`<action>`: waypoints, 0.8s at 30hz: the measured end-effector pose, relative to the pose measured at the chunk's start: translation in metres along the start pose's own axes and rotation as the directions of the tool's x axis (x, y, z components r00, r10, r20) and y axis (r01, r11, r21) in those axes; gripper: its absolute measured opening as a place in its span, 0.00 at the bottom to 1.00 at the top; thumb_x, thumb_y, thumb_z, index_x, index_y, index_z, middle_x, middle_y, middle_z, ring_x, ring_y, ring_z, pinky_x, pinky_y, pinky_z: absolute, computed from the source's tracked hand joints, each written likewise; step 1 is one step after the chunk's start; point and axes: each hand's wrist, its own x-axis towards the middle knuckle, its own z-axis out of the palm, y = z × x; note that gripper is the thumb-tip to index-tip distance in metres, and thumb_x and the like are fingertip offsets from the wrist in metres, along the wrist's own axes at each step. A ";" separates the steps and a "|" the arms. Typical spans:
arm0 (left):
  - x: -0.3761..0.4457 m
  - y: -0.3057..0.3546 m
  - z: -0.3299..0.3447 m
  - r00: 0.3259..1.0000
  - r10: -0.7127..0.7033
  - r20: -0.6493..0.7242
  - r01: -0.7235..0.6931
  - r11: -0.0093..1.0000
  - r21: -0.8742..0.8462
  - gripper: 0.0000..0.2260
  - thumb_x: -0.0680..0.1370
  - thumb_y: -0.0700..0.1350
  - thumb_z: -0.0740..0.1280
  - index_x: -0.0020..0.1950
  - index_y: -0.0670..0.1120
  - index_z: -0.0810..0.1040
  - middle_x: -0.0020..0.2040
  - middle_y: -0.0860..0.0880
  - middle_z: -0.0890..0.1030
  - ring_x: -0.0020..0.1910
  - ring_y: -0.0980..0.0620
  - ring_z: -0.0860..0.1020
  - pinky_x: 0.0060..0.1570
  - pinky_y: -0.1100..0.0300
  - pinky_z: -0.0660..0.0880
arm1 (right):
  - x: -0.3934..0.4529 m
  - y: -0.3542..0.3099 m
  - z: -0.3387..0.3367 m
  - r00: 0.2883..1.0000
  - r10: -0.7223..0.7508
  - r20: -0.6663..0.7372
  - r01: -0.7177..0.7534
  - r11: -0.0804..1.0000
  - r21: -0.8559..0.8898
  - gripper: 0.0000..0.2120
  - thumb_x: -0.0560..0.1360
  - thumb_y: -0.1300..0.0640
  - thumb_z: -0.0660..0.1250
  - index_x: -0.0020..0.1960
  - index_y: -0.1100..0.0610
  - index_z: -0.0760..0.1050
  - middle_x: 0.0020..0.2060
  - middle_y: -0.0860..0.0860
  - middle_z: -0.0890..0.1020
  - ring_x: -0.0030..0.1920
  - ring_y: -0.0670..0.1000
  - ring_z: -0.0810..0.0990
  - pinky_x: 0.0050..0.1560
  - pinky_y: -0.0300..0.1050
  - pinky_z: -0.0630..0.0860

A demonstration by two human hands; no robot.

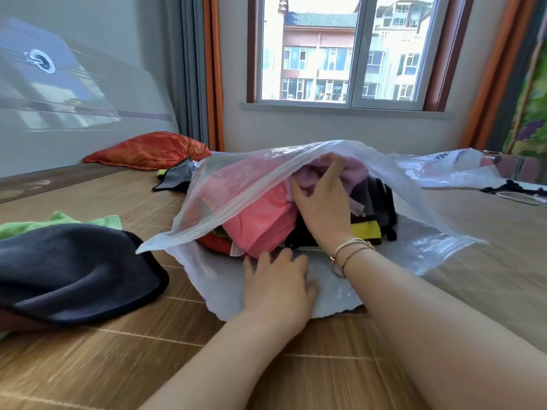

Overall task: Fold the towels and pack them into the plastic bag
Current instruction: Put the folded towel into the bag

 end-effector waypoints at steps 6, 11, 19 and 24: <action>-0.010 -0.001 0.001 0.927 0.141 -0.347 -0.153 0.988 -0.009 0.15 0.75 0.45 0.67 0.60 0.50 0.68 0.56 0.50 0.70 0.53 0.48 0.68 0.49 0.56 0.67 | 0.000 0.016 -0.007 0.968 -0.247 0.037 0.250 0.965 -0.084 0.26 0.75 0.53 0.66 0.69 0.58 0.63 0.60 0.58 0.75 0.59 0.59 0.75 0.55 0.58 0.76; -0.016 0.005 -0.057 0.538 0.283 -0.794 -0.097 0.957 0.275 0.17 0.64 0.30 0.64 0.49 0.45 0.72 0.46 0.45 0.74 0.44 0.44 0.69 0.42 0.55 0.63 | -0.012 0.017 -0.025 0.950 -0.296 0.103 0.307 0.945 -0.115 0.25 0.79 0.54 0.63 0.74 0.52 0.60 0.62 0.57 0.70 0.56 0.56 0.74 0.50 0.48 0.76; 0.003 -0.013 -0.112 0.583 0.228 -0.780 -0.037 0.966 0.255 0.19 0.72 0.43 0.72 0.62 0.50 0.77 0.61 0.48 0.78 0.62 0.41 0.71 0.59 0.47 0.66 | -0.010 0.015 -0.039 0.927 -0.279 0.251 0.347 0.893 -0.288 0.27 0.78 0.53 0.48 0.75 0.60 0.60 0.72 0.55 0.67 0.71 0.55 0.67 0.62 0.63 0.70; 0.023 -0.014 -0.132 0.646 0.112 -0.755 -0.178 0.984 -0.006 0.13 0.82 0.51 0.59 0.49 0.51 0.83 0.38 0.49 0.83 0.63 0.42 0.77 0.69 0.42 0.64 | 0.008 0.005 -0.022 0.943 -0.092 0.321 0.171 0.959 -0.227 0.31 0.75 0.46 0.43 0.79 0.45 0.50 0.76 0.44 0.60 0.75 0.47 0.57 0.71 0.65 0.50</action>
